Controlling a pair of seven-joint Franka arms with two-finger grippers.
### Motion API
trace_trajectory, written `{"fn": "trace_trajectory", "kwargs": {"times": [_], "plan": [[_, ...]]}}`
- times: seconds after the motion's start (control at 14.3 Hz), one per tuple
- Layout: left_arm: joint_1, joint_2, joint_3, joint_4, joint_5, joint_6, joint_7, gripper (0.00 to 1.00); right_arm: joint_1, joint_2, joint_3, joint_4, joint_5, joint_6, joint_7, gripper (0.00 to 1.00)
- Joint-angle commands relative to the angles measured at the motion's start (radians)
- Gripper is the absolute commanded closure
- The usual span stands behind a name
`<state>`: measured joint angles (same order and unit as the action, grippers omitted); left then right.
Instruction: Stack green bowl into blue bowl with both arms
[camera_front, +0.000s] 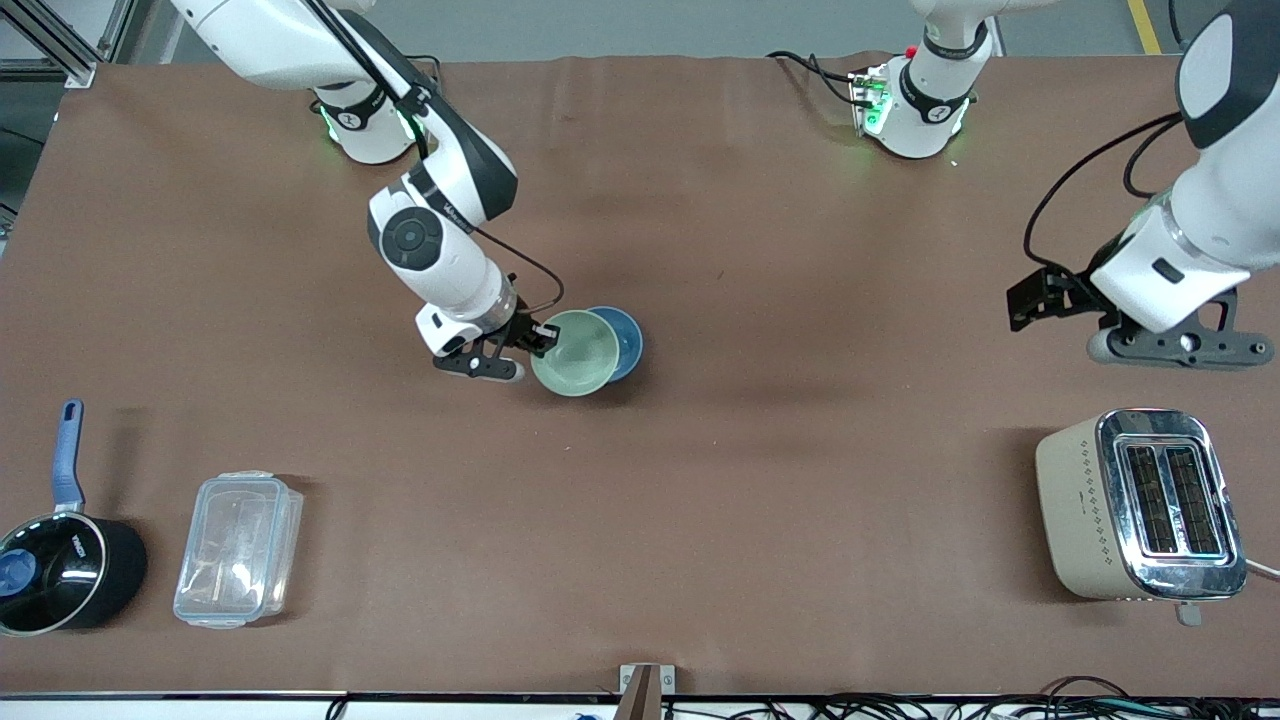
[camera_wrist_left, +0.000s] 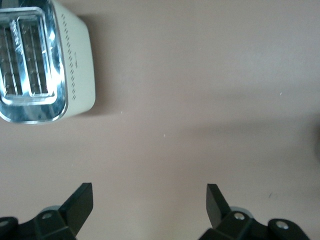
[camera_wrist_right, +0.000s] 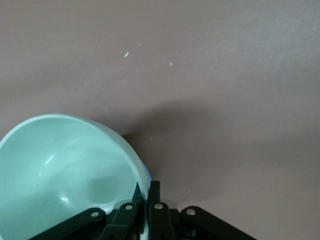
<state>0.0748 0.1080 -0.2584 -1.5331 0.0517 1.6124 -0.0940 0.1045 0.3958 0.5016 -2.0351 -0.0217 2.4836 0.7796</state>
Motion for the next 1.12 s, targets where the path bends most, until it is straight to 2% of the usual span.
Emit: {"fn": "trace_trajectory", "kwargs": {"times": [0.0, 0.07, 0.42, 0.77, 1.05], "plan": [[-0.041, -0.097, 0.077, -0.078, -0.027, -0.037, 0.034, 0.00, 0.020, 0.001, 0.012, -0.008, -0.027, 0.000, 0.036, 0.99], [-0.043, -0.112, 0.100, -0.079, -0.027, -0.045, 0.034, 0.00, 0.020, 0.003, 0.027, -0.013, -0.027, 0.001, 0.036, 0.99], [-0.043, -0.151, 0.114, -0.087, -0.027, -0.065, 0.033, 0.00, 0.023, 0.029, 0.040, -0.011, -0.029, 0.014, 0.036, 0.98], [-0.036, -0.139, 0.114, -0.082, -0.046, -0.051, 0.033, 0.00, 0.024, 0.067, 0.040, -0.011, -0.035, 0.055, 0.036, 0.96], [-0.030, -0.133, 0.114, -0.082, -0.047, -0.049, 0.034, 0.00, 0.015, 0.069, 0.038, -0.017, -0.086, 0.054, 0.036, 0.94]]}}
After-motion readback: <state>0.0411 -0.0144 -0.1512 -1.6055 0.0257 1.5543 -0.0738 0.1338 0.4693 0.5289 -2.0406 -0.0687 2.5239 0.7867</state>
